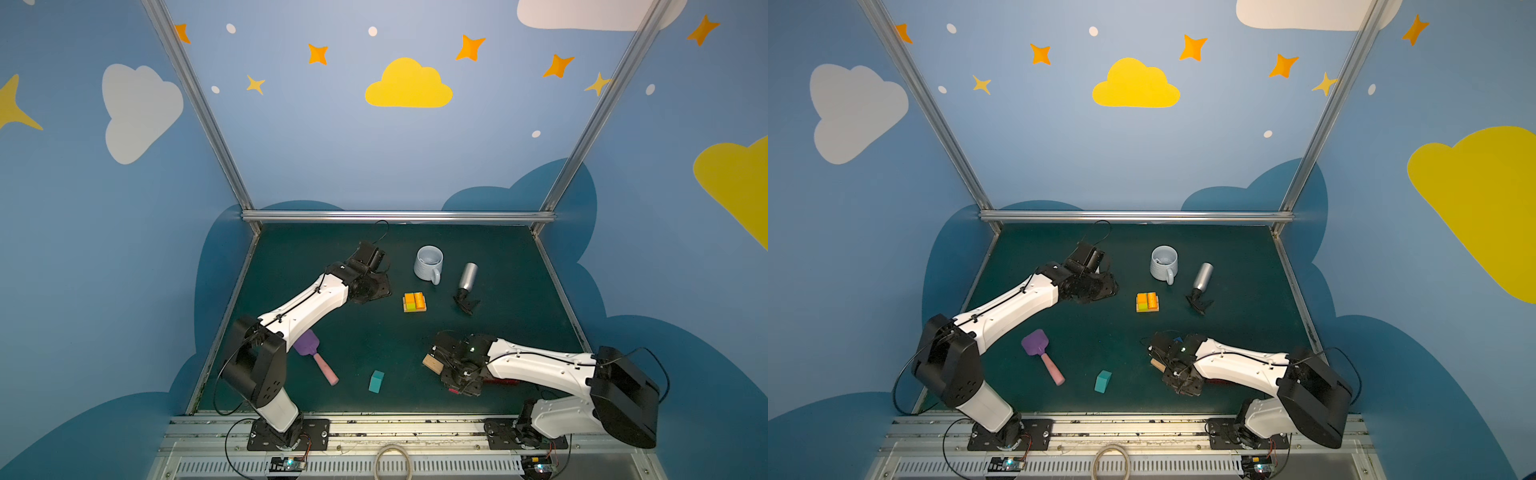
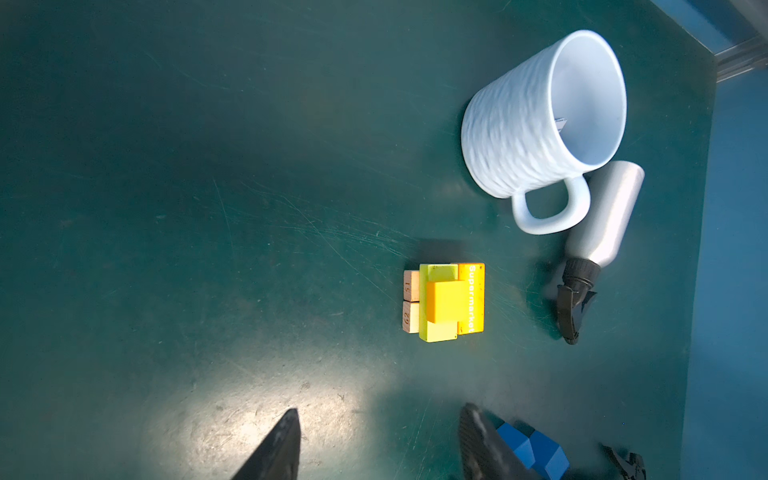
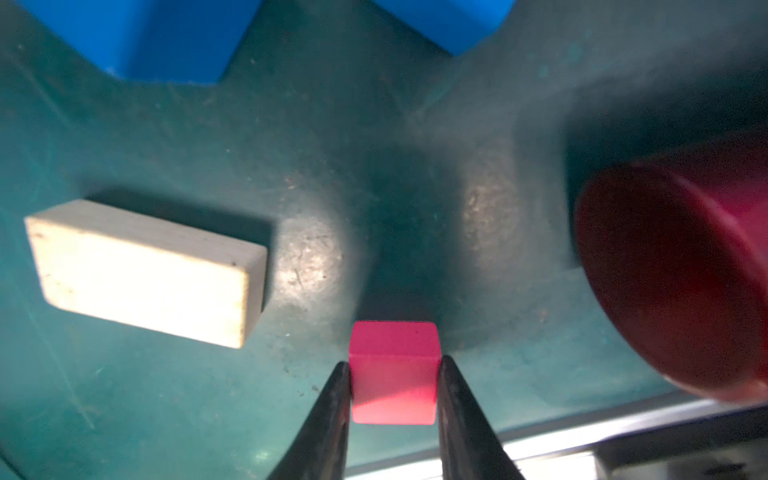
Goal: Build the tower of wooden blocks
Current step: 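Lower the right gripper onto the pink cube and close on it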
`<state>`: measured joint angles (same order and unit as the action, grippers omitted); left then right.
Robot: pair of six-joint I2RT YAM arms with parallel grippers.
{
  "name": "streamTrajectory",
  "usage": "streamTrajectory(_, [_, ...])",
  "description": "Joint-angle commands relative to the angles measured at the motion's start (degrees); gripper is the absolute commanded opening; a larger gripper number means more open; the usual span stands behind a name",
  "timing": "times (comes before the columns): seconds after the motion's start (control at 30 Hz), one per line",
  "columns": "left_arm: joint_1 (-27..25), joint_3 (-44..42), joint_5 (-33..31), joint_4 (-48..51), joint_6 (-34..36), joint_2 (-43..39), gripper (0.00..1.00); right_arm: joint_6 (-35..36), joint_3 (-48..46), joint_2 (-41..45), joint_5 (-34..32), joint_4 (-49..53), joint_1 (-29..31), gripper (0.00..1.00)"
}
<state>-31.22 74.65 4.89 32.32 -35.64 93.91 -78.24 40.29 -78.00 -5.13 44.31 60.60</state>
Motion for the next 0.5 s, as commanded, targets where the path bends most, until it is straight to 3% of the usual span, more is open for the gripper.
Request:
streamTrajectory(0.0, [0.22, -0.66, -0.05, -0.28, -0.10, -0.04, 0.61, -0.07, -0.21, -0.70, -0.15, 0.51, 0.30, 0.33])
streamTrajectory(0.47, [0.20, -0.66, -0.05, -0.24, -0.12, 0.10, 0.61, 0.19, -0.13, -1.18, 0.12, 0.07, 0.31, 0.34])
